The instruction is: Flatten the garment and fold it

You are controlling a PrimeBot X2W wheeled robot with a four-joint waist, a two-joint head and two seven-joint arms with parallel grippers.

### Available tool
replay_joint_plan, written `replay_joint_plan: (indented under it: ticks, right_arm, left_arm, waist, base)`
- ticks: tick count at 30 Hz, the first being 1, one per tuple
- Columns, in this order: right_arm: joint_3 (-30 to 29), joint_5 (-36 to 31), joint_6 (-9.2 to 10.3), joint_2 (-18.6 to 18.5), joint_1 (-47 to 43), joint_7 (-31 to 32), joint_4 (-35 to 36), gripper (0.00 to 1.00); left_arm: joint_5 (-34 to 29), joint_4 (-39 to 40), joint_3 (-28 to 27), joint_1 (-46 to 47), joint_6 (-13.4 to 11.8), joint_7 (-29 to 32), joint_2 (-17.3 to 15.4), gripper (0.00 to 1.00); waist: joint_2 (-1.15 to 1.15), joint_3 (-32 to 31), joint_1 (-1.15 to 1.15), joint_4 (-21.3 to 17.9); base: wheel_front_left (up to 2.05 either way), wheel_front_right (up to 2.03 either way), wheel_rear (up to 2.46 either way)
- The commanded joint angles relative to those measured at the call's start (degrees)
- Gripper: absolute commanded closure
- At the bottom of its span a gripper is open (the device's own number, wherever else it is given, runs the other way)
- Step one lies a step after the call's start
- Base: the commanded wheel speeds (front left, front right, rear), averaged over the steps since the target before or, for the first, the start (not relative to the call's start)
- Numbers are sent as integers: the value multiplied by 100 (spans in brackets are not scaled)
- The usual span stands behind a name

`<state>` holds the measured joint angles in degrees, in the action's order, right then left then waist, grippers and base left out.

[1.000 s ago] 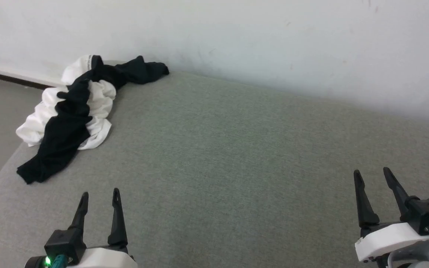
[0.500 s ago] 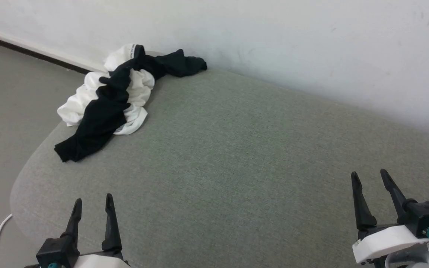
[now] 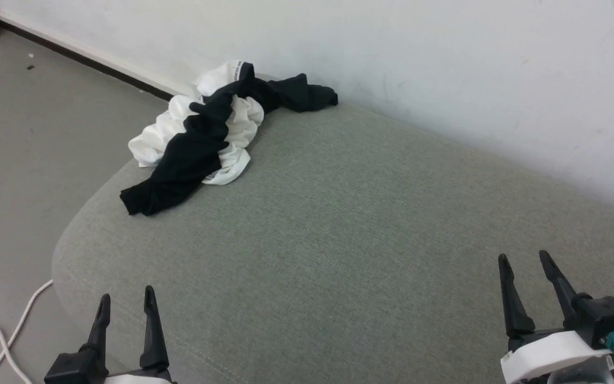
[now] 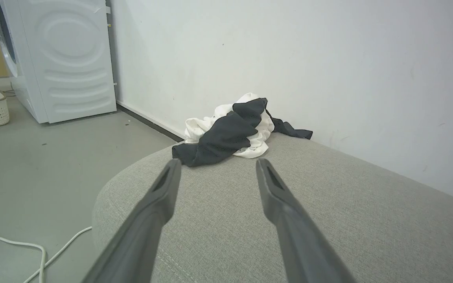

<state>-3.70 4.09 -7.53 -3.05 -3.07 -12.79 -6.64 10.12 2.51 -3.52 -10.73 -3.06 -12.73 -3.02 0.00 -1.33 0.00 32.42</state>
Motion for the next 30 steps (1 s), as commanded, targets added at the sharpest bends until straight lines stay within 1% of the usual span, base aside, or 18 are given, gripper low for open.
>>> replay_joint_plan:
  ticks: [1, 14, 25, 30]
  right_arm:
    - [-21, 43, 4, 15, -75, -70, -34, 0]
    - [-55, 99, 4, 17, -142, -213, -112, 0]
    - [-95, 64, 4, 17, -128, -220, -93, 0]
    - [-131, 21, 4, 17, -108, -179, -12, 0]
  left_arm:
    - [43, -15, -24, -108, 11, -79, 12, 0]
    - [117, 11, -136, -305, 47, -220, 14, 0]
    - [143, -2, -144, -276, 73, -227, 14, 0]
    - [787, 186, -15, -174, 59, -216, 14, 0]
  waist:
    - [0, -62, 0, 132]
    - [0, -143, 0, 477]
    - [0, -82, 0, 428]
    - [0, -4, 0, 395]
  base:
    - [0, 0, 0]
    - [0, 0, 0]
    - [0, 0, 0]
    - [0, 0, 0]
